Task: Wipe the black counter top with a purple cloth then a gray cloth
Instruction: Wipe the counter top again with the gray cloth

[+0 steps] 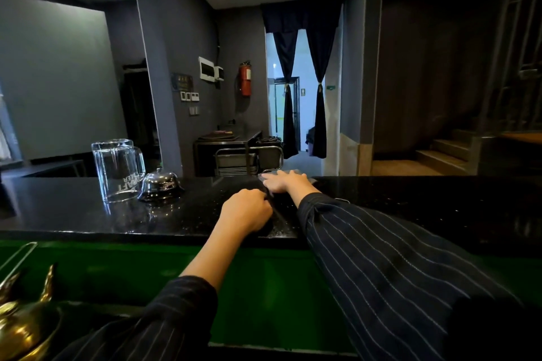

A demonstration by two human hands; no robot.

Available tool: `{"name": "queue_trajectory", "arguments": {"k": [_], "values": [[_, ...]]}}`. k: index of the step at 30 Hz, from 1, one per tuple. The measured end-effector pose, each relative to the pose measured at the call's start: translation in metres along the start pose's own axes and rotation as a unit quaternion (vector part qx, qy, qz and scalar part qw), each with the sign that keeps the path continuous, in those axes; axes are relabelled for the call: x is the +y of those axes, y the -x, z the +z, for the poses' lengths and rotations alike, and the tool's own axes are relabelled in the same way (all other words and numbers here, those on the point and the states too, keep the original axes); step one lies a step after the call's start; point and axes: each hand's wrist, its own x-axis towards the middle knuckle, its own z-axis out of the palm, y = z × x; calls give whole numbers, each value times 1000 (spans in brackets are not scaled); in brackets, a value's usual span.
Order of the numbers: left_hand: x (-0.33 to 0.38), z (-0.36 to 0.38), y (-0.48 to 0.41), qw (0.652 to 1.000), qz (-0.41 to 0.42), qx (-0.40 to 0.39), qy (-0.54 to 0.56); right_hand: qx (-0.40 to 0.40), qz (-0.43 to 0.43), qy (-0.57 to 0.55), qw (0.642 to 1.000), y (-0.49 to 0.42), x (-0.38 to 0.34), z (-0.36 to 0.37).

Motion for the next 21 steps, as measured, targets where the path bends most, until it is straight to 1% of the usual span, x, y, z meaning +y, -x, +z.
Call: {"name": "queue_trajectory", "arguments": {"k": [4, 7, 11, 15, 18, 21], "values": [[3, -6, 9, 1000, 2, -11, 14, -2, -8, -3, 1000, 12, 7, 2], [4, -12, 17, 999, -1, -29, 22, -9, -3, -11, 1000, 30, 36, 0], [3, -14, 21, 999, -7, -49, 14, -15, 51, -11, 999, 57, 113, -4], [5, -15, 18, 999, -11, -37, 6, 1, 120, -24, 993, 80, 190, -13], [7, -13, 16, 999, -15, -30, -2, 3, 146, -25, 989, 88, 215, -13], [10, -10, 16, 999, -17, -28, -4, 13, 163, -21, 986, 88, 216, -6]]}}
